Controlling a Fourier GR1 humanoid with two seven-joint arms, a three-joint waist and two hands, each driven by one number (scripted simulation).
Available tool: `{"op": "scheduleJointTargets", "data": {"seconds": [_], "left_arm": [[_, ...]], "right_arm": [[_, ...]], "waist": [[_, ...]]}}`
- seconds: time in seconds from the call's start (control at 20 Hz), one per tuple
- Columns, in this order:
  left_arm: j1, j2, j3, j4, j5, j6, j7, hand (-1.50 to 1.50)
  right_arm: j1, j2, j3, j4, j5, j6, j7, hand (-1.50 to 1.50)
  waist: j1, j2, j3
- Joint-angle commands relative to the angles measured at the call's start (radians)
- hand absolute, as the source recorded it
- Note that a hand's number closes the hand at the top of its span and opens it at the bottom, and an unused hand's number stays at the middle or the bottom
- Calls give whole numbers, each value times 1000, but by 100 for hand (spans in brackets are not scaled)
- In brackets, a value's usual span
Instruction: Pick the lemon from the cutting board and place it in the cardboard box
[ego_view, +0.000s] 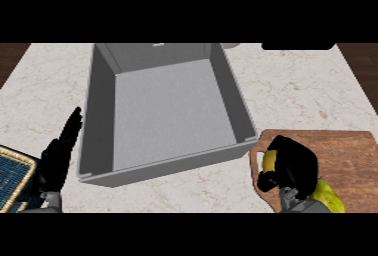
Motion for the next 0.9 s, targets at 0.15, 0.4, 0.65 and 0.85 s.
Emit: {"op": "scheduleJointTargets", "data": {"seconds": [0.15, 0.4, 0.65, 0.85], "left_arm": [[-21, -12, 6, 68, -12, 8, -48, 0], [-17, -16, -7, -27, -9, 1, 24, 0], [-9, -20, 0, 18, 1, -7, -27, 0], [-46, -15, 3, 30, -11, -1, -8, 0]], "right_arm": [[-3, 84, 166, -279, 201, 184, 224, 150], [-88, 127, 172, -350, 182, 58, 118, 150], [-173, 128, 275, -416, 138, -29, 110, 150], [-366, 128, 221, -326, 57, -40, 110, 150]], "waist": [[-4, 3, 1], [3, 2, 3], [9, 4, 2], [17, 9, 2]]}}
